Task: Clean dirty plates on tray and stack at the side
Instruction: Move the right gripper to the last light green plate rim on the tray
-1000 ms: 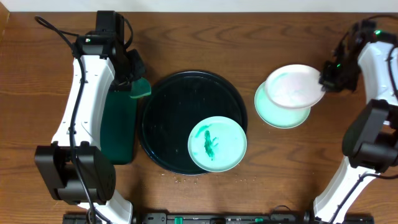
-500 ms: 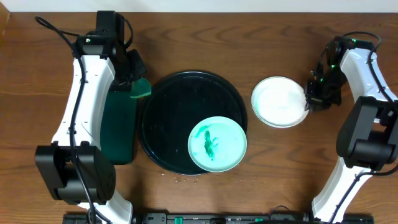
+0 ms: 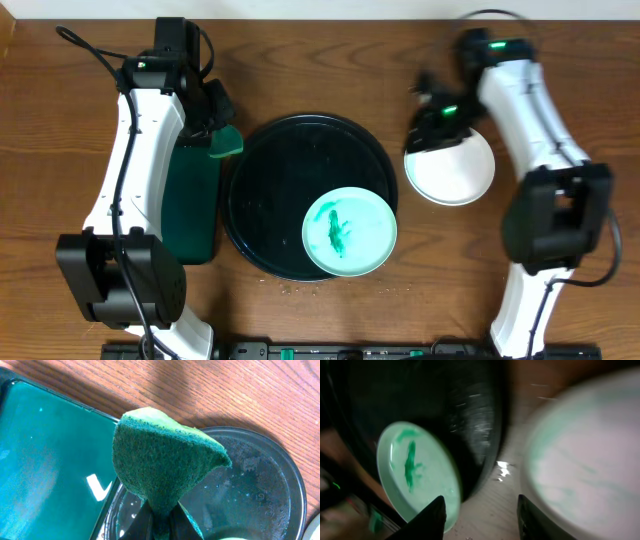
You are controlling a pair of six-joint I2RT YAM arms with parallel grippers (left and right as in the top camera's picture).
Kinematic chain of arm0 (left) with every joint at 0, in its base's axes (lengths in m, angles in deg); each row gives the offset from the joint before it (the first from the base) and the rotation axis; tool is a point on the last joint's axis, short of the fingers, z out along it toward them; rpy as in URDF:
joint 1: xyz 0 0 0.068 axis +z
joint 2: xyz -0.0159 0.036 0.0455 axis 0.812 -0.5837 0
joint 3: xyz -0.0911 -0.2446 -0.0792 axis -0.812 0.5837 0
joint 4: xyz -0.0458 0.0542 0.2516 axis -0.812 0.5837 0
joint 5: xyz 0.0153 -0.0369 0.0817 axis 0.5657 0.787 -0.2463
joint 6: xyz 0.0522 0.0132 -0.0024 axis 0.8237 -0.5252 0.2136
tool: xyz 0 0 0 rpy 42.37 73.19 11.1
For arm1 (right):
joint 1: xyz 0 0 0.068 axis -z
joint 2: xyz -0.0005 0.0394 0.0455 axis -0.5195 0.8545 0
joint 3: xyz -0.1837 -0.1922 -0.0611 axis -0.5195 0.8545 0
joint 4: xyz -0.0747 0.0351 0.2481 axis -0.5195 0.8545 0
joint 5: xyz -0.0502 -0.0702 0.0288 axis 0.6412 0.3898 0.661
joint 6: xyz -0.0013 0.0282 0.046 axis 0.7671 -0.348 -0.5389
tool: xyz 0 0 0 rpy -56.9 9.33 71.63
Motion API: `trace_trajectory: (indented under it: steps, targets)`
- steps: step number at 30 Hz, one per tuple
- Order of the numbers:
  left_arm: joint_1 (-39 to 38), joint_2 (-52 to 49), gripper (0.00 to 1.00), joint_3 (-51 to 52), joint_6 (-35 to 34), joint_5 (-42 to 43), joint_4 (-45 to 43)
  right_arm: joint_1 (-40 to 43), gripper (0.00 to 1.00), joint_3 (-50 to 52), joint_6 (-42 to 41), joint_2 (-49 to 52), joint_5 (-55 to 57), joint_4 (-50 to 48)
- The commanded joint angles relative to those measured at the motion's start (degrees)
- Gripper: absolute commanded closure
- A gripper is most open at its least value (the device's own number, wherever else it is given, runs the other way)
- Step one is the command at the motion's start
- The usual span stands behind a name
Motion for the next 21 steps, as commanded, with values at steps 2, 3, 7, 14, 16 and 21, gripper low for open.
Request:
trace_trajectory:
  steps: [2,3,7,14,16,21]
  targets:
    - [-0.13,0.33,0.93,0.35,-1.01,-0.31,0.04,-10.36,0.52,3.04,2.36,-1.11,6.21,-1.68]
    - [-0.13,0.33,0.93,0.35,-1.01,-0.31,0.09,-11.93,0.52,4.00,2.21,-1.11,6.36,-2.89]
    - [-0.13,0.33,0.93,0.35,-0.98,-0.28,0.55,-15.76,0.53,7.93,1.62,-1.11,10.88,-5.60]
    - [-0.13,0.33,0.93,0.35,-0.98,-0.31,0.70,-18.93,0.56,15.58,0.11,-1.11,19.15,-9.29]
    - [-0.13,0.31,0.93,0.35,-0.98,-0.31,0.72,-19.71,0.64,17.22,-0.24,-1.11,18.78,-10.38]
    - [-0.13,0.31,0.93,0.35,-0.98,-0.31,0.70,-19.69,0.99,17.16,-4.02,-1.11,18.78,-11.67]
